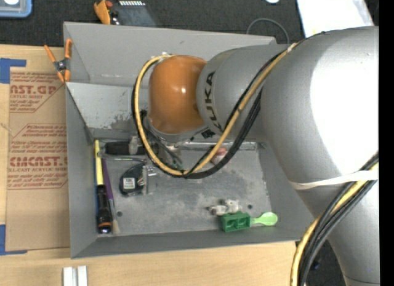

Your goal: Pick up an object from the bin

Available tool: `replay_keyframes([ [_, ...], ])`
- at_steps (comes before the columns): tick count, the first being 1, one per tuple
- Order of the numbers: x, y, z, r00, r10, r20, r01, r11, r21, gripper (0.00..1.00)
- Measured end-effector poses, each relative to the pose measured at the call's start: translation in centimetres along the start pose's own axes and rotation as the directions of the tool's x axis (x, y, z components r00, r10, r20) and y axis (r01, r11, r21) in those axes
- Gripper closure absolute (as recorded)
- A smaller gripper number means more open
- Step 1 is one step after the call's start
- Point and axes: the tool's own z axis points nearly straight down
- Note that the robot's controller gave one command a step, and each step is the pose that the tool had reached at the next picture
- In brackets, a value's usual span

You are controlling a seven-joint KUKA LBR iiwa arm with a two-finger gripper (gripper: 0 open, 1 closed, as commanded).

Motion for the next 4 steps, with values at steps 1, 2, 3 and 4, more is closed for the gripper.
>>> replay_keyframes([
  [1, 0.3, 1.0, 1.3, 1.0, 0.017, -0.001, -0.017, 1.0, -0.006, 0.0],
  [2, 0.3, -2.2, 2.4, 0.998, -0.07, 0.003, 0.07, 0.998, -0.002, 1.0],
  [3, 0.3, -2.2, 2.4, 0.998, -0.07, 0.003, 0.07, 0.998, -0.002, 1.0],
  [4, 2.0, -6.0, -3.9, 0.997, -0.079, -0.002, 0.079, 0.997, -0.003, 1.0],
])
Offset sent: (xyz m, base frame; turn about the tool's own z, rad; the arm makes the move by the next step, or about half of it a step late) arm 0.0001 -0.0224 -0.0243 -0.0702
